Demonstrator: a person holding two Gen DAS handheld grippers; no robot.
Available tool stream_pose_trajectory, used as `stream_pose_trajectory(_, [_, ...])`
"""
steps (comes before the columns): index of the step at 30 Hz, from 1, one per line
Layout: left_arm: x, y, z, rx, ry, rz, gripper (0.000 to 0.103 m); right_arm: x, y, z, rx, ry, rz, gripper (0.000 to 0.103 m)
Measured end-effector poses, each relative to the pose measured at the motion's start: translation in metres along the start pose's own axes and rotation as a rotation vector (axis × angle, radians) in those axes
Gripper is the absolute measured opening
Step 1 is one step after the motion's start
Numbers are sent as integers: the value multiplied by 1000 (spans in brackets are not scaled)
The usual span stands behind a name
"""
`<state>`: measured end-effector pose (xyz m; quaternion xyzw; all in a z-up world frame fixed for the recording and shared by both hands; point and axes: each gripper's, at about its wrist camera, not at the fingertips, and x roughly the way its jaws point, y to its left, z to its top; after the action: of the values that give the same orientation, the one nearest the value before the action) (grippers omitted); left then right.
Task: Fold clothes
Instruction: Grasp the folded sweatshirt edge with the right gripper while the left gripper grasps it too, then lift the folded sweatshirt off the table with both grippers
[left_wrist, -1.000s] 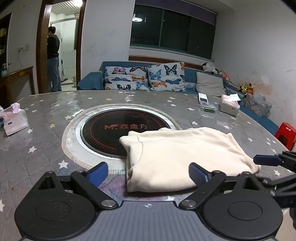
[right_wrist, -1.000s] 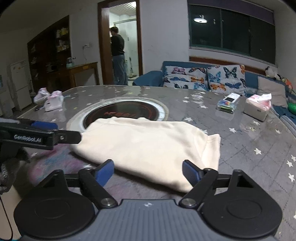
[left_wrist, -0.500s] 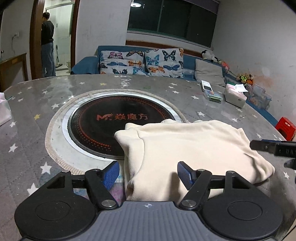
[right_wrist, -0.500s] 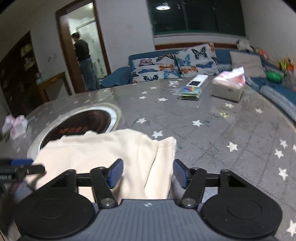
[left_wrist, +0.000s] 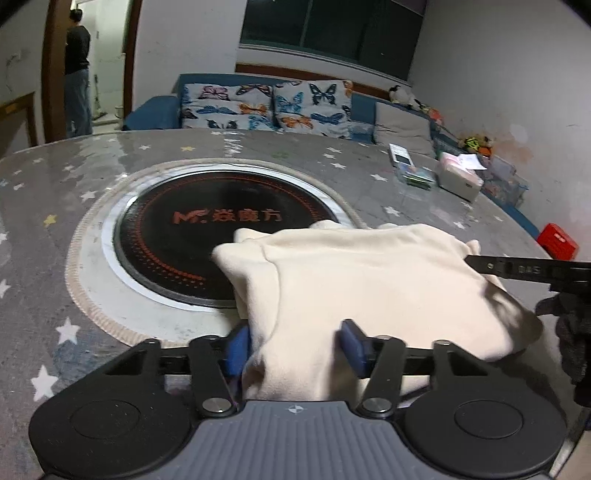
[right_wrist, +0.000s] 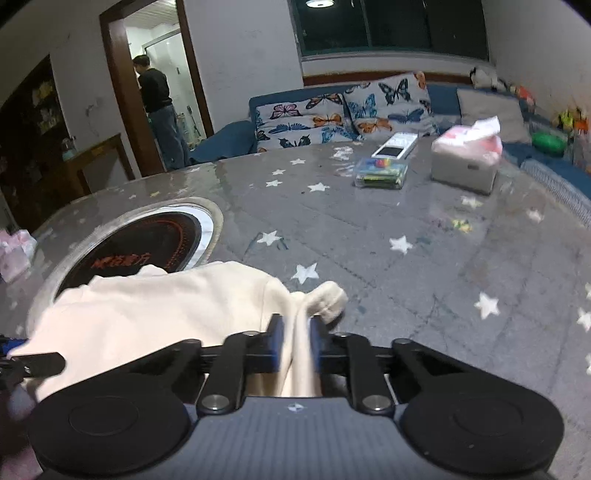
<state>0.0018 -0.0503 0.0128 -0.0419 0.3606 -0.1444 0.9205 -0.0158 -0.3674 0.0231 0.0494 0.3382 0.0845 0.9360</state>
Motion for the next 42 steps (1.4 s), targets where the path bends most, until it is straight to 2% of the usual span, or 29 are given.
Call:
stream_pose_trajectory(3, [-3,0,-1,-10,18,-43,39,-7,2,-2,-27,-12,-25,9])
stream_pose_trajectory(5, [-6,-1,-3,-11,31,-76,37,-15,1,-6,-49,-19,-53,9])
stream_pose_trajectory(10, [-15,-19,-14,41,59,-158,37,-40,-16,-23,-50,-7,-111,9])
stream_pose_trajectory(11, [-16,-23,-13,52,59,-160,39,-44,-20,-25,-47,-5,-120,10])
stream_pose_trajectory(16, [-23,-31,-1,83,32,-161,39,-60,-35,-17,8,-28,-138,12])
stream_pose_trajectory(20, [-20,-33,14,84,10,-155,39,-65,-29,-4,0,-56,-86,12])
stream_pose_trajectory(26, [-1,-44,35,83,15,-157,35,-37,1,6,-47,-32,19,12])
stream_pose_trajectory(29, [13,-53,45,95,12,-175,33,-22,11,7,-63,-11,33,14])
stream_pose_trajectory(32, [32,-60,52,94,35,-172,28,-10,16,6,-74,11,30,14])
stream_pose_trajectory(35, [53,-68,54,104,66,-160,28,-1,16,3,-79,28,16,14])
stream_pose_trajectory(42, [64,-69,54,89,75,-146,27,-12,23,3,-103,10,43,16])
